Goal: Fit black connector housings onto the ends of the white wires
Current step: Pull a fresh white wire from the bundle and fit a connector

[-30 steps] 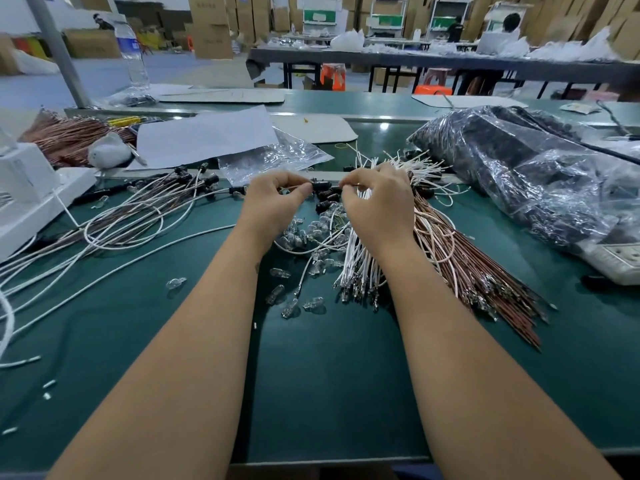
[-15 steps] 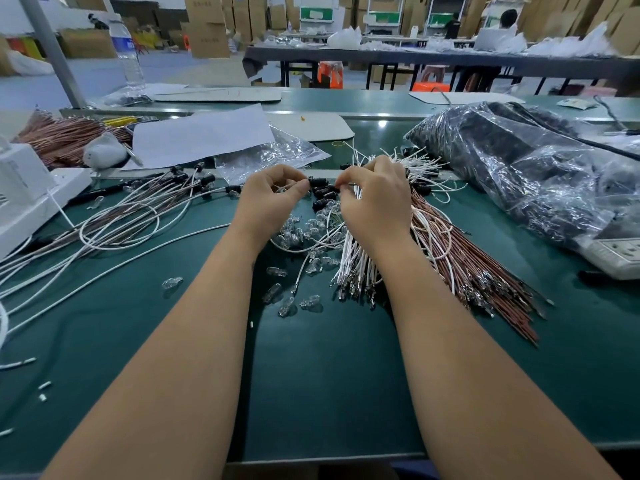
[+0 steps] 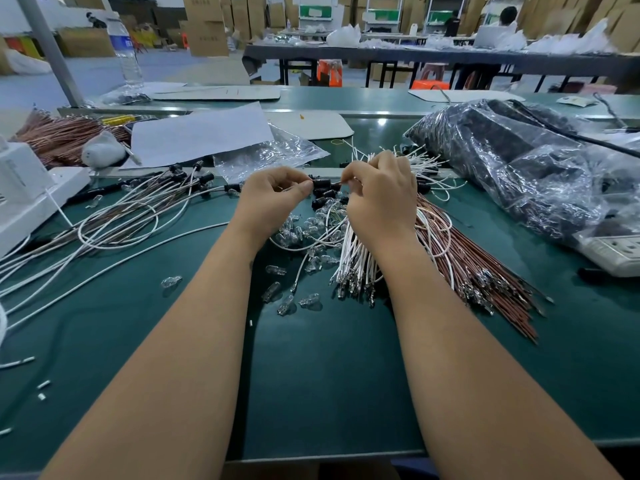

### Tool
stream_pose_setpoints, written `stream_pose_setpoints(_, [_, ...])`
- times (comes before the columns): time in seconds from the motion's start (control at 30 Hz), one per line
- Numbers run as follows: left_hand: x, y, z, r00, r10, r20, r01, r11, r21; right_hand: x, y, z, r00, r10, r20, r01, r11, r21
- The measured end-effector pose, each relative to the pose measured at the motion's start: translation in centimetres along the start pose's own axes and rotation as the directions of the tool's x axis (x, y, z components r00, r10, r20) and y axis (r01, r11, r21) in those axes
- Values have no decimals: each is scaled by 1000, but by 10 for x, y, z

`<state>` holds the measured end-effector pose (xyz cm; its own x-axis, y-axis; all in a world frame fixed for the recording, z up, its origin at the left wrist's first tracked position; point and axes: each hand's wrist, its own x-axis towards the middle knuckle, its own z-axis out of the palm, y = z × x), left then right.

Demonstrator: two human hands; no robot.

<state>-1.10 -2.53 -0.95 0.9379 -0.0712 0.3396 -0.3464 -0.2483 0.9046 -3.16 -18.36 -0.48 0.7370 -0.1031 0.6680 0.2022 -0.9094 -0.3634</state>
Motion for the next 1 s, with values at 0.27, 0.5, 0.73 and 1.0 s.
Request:
stream_pose_setpoints(0.27, [2, -3, -2, 999, -12, -31, 13, 1000, 12, -1, -4, 3, 998, -65, 16, 65, 997, 32])
stream_pose_setpoints(0.5, [0, 0, 2, 1000, 8, -17, -7, 1000, 18, -1, -6, 6, 995, -85, 51, 80, 993, 83])
stream_pose_setpoints(0.73, [1, 0, 3, 1000, 5, 0, -5, 1000, 23, -2, -8, 6, 991, -107, 83, 86, 969, 230])
stream_pose_setpoints(1.0, [5, -2, -5, 983, 55, -173, -4, 959, 283, 1, -2, 6, 995, -82, 59, 80, 996, 39])
